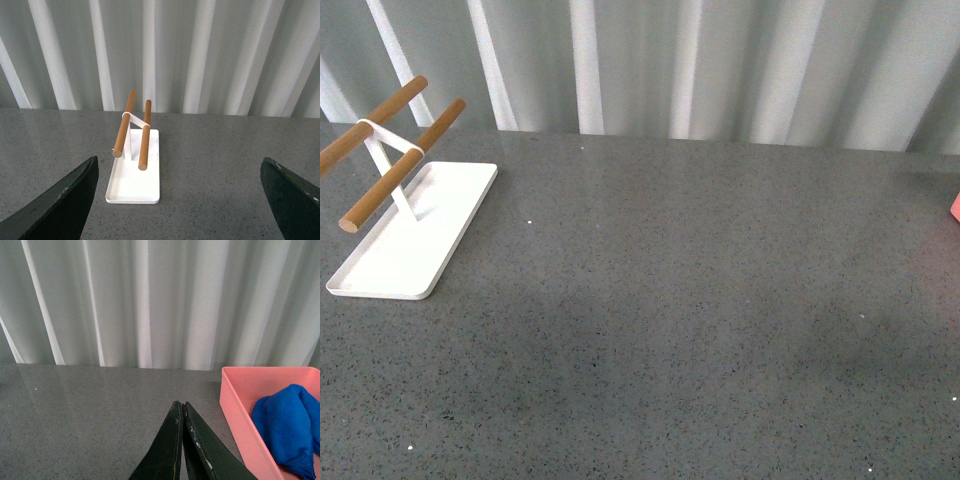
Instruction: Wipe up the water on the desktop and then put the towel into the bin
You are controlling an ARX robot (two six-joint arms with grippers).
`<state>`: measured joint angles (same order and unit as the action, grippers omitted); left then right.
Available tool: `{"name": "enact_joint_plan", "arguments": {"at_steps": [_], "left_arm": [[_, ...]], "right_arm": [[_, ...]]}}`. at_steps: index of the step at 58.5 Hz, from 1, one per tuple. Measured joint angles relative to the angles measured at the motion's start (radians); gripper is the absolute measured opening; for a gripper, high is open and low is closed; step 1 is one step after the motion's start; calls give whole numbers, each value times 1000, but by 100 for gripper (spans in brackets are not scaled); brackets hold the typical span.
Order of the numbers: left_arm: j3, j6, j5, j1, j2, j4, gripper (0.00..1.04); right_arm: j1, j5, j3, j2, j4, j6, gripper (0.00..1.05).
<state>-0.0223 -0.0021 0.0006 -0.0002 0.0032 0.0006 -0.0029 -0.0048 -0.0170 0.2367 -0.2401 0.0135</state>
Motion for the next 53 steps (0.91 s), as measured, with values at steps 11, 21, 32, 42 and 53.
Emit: {"name": "enact_joint_plan", "arguments": {"at_steps": [11,21,32,42,53], "left_arm": [[0,0,0,0,0,0,98],[0,0,0,0,0,0,98],[0,0,0,0,-1,0,98],[0,0,0,0,-1,0,98],[0,0,0,0,-1,0,98]], "right_arm": [[0,0,0,-56,56,-1,3],[0,1,0,-231,234,-3,3],[0,1,0,-232,239,-3,20],[0,1,0,-232,240,-3,53],[0,1,0,-233,240,-3,86]]}}
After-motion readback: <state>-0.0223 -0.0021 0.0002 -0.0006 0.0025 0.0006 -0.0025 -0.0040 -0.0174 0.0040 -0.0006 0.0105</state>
